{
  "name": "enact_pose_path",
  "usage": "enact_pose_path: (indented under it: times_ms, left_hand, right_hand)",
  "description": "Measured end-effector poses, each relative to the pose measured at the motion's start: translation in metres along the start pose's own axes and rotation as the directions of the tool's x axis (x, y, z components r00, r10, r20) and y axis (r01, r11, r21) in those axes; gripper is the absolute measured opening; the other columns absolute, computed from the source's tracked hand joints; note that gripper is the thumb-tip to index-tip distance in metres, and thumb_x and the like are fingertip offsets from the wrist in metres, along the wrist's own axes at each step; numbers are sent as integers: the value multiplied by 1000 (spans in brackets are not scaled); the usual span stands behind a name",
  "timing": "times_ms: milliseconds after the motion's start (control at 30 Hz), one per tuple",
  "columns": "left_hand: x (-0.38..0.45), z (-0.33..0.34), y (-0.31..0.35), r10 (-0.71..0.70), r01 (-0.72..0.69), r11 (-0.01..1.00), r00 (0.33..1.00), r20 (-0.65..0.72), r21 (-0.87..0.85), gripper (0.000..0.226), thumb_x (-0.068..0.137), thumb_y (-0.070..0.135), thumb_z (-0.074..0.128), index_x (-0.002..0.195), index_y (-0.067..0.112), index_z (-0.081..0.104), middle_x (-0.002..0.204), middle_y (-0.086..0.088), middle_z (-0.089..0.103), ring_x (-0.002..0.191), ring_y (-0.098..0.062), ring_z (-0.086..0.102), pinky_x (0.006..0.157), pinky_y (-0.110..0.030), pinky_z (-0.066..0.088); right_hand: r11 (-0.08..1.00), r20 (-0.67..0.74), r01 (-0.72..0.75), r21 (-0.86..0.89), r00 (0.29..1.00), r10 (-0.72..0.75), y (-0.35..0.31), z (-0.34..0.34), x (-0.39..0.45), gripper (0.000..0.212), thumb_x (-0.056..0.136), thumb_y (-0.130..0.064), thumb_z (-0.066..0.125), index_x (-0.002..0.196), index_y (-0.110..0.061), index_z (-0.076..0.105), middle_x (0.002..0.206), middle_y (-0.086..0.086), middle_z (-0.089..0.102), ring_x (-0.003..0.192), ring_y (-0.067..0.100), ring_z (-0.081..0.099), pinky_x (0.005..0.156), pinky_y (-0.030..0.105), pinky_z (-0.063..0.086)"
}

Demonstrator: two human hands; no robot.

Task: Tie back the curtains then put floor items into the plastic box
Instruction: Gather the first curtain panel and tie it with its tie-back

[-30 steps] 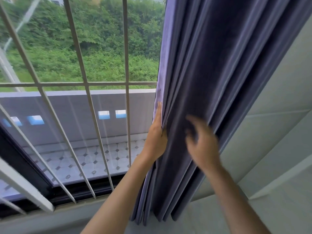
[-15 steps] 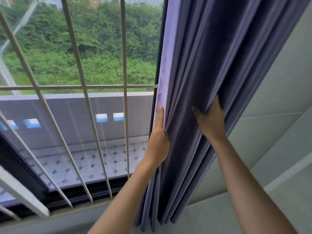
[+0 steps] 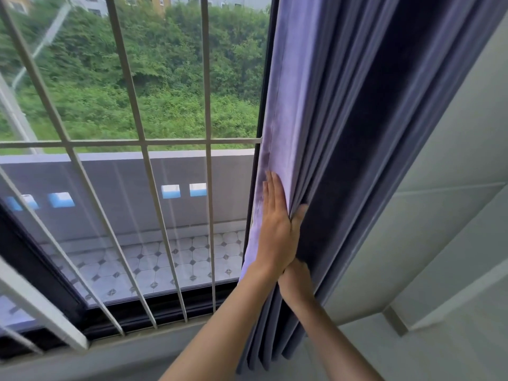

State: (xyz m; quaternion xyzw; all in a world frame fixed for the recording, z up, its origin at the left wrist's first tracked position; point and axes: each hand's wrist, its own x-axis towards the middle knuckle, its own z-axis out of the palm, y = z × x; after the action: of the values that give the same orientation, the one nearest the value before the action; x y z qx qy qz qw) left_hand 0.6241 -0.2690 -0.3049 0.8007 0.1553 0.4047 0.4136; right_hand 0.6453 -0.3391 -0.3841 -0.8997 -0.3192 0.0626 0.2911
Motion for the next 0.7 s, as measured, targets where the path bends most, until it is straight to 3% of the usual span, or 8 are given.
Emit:
enact_pose_path:
  times_ms: [133, 233, 300, 400, 500, 533, 600, 700]
  left_hand:
    - [1, 0, 4, -7, 7, 1000, 1000, 26, 8, 93, 86, 71, 25, 151, 14, -9, 156, 10, -17, 145, -2, -16, 120, -24, -3]
    - [2, 3, 8, -15, 12, 995, 1000, 23, 97, 100, 84, 67, 39, 151, 9, -8, 155, 7, -16, 144, -3, -16, 119, -21, -4]
    - [3, 4, 8, -2, 0, 993, 1000, 12, 121, 95, 90, 50, 52, 150, 6, -7, 155, 6, -16, 145, -5, -15, 119, -21, -3]
    - [4, 6, 5, 10, -9, 990, 1000, -7, 138, 87, 83, -11, 48, 151, 3, -4, 157, 1, -14, 145, -8, -14, 122, -31, 4]
    - [4, 2, 5, -28, 32, 989, 999, -29, 143, 99, 64, -26, 34, 151, 4, -2, 158, 0, -14, 142, -2, -22, 121, -28, 3]
    - [5, -1, 4, -22, 27, 990, 999, -43, 136, 100, 63, -28, 33, 151, 5, -2, 157, 2, -15, 139, 3, -25, 121, -26, 3]
    - [6, -4, -1, 9, -1, 993, 998, -67, 121, 102, 61, -29, 31, 151, 5, -2, 155, 5, -15, 138, 7, -26, 120, -24, 2]
    - [6, -4, -6, 39, -28, 991, 996, -82, 132, 103, 58, -29, 31, 150, 4, -2, 156, 4, -13, 142, 2, -22, 119, -24, -1]
  right_hand:
    - [998, 23, -62, -28, 998, 62, -3, 2, -3, 18, 98, -14, 41, 87, -16, 55, 60, -12, 35, 63, 15, 40, 57, 23, 24]
    - [992, 53, -124, 31, 991, 122, -6, 3, -6, 19, 98, -11, 39, 100, -8, 58, 84, 0, 60, 88, 27, 58, 69, 26, 33]
    - [986, 76, -146, 80, 987, 140, -12, 2, -12, 21, 97, -10, 41, 106, -4, 59, 104, 15, 63, 101, 34, 59, 77, 31, 41]
    - [996, 202, -86, 30, 976, 78, -15, -3, -20, 17, 97, -9, 39, 89, -19, 50, 79, -5, 50, 89, 29, 55, 74, 30, 39]
    - [999, 312, 4, 49, 950, -20, -12, -15, -24, 19, 88, -2, 41, 94, -18, 49, 75, -5, 52, 72, 21, 52, 70, 38, 41]
    - [993, 237, 39, 114, 969, -65, -10, -25, -24, 26, 83, 0, 45, 98, -16, 58, 83, -1, 63, 77, 23, 57, 79, 41, 47]
    - [952, -153, 211, 222, 972, -180, -10, -53, -19, 40, 73, 1, 49, 103, -15, 71, 105, -1, 70, 101, 12, 62, 93, 12, 42]
    - [903, -695, 413, 121, 684, -219, -16, -113, 0, 40, 76, -9, 49, 110, -8, 69, 123, 7, 62, 119, 15, 54, 106, 22, 37]
